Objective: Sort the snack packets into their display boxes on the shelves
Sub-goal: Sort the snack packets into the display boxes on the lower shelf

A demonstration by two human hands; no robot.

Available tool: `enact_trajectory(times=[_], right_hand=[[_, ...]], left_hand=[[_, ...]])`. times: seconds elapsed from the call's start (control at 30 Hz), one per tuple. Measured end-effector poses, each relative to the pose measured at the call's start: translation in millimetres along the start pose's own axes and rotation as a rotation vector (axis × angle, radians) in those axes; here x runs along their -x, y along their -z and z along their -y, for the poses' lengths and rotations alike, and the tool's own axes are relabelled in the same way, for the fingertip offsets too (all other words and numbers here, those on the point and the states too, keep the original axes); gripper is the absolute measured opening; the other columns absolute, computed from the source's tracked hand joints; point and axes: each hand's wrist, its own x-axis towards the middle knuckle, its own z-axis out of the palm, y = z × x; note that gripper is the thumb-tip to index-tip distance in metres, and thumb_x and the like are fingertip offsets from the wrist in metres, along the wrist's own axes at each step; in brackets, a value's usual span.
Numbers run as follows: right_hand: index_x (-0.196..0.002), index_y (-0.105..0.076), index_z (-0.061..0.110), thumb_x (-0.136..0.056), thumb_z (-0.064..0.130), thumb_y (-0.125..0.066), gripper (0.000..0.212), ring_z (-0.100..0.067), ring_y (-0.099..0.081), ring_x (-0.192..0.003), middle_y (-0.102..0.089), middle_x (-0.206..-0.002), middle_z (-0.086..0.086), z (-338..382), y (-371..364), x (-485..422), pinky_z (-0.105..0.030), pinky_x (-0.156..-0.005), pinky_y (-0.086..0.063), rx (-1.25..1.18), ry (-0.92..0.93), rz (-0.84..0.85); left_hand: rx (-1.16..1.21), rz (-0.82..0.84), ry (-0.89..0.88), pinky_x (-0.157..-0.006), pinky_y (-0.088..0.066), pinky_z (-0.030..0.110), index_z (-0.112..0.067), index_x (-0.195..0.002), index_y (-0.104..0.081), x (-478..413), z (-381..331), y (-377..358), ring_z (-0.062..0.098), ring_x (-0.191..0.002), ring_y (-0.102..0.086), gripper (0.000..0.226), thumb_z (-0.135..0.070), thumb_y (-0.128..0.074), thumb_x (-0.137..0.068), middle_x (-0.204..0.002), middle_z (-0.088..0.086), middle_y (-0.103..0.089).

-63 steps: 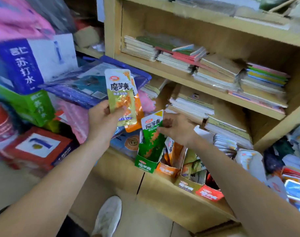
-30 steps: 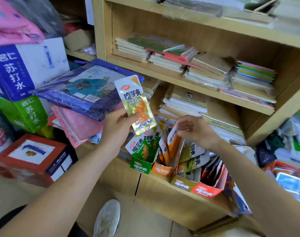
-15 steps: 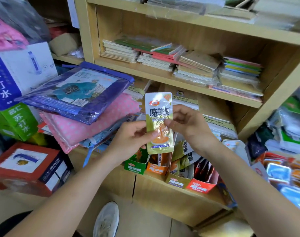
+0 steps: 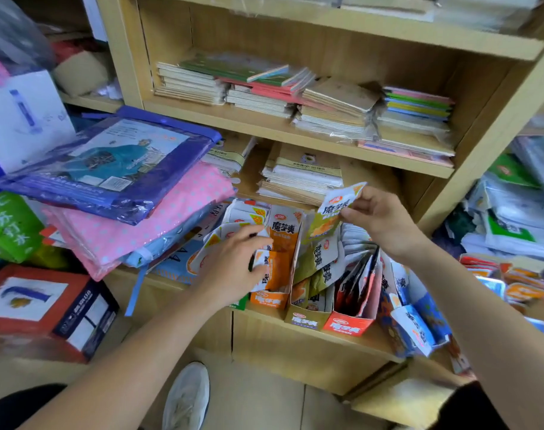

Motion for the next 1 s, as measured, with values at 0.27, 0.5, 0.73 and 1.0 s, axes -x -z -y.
enact_trajectory(times=[0.27, 0.5, 0.73, 1.0], right_hand=[[-0.109, -0.071, 0.015, -0.093, 0.002, -0.067, 0.021, -0.009, -0.069, -0.096, -0.073, -0.105, 0.001, -1, -1, 19, -0.026, -0.086, -0.056, 0.285, 0.108, -0.139], [-0.116, -0.07, 0.024, -0.081, 0.031, -0.078, 0.036, -0.02, -0.054, -0.118, -0.063, -0.126, 0.005, -27, -18, 99, -0.038, -0.096, -0.041, 0.877, 0.323, 0.065], [-0.112, -0.072, 0.033, -0.08, 0.034, -0.077, 0.033, -0.03, -0.034, -0.141, -0.049, -0.144, 0.003, -44, -13, 112, -0.048, -0.108, -0.026, 1.05, 0.333, 0.144], [-0.112, -0.072, 0.033, -0.084, 0.032, -0.071, 0.028, -0.032, -0.035, -0.139, -0.054, -0.137, 0.004, -43, -13, 117, -0.043, -0.102, -0.024, 1.119, 0.364, 0.082]], left_hand=[[-0.05, -0.153, -0.167, -0.1, -0.045, 0.038, -0.026, -0.132, -0.065, -3, -11, -14, 0.016, -0.124, -0.048, 0.046, -0.043, -0.069, -0.089, -0.137, -0.01, -0.055], [-0.189, -0.097, -0.393, -0.109, -0.031, 0.048, -0.033, -0.137, -0.059, -2, -45, -40, 0.022, -0.136, -0.039, 0.07, -0.07, -0.06, -0.078, -0.143, -0.012, -0.051], [-0.366, -0.134, -0.354, -0.103, -0.031, 0.051, -0.037, -0.116, -0.07, -25, -55, -59, 0.024, -0.127, -0.048, 0.038, -0.048, -0.071, -0.08, -0.133, -0.009, -0.06], [-0.309, -0.004, -0.348, -0.1, -0.04, 0.049, -0.036, -0.129, -0.063, -30, -46, -45, 0.02, -0.121, -0.048, 0.073, -0.077, -0.055, -0.069, -0.127, -0.014, -0.06]])
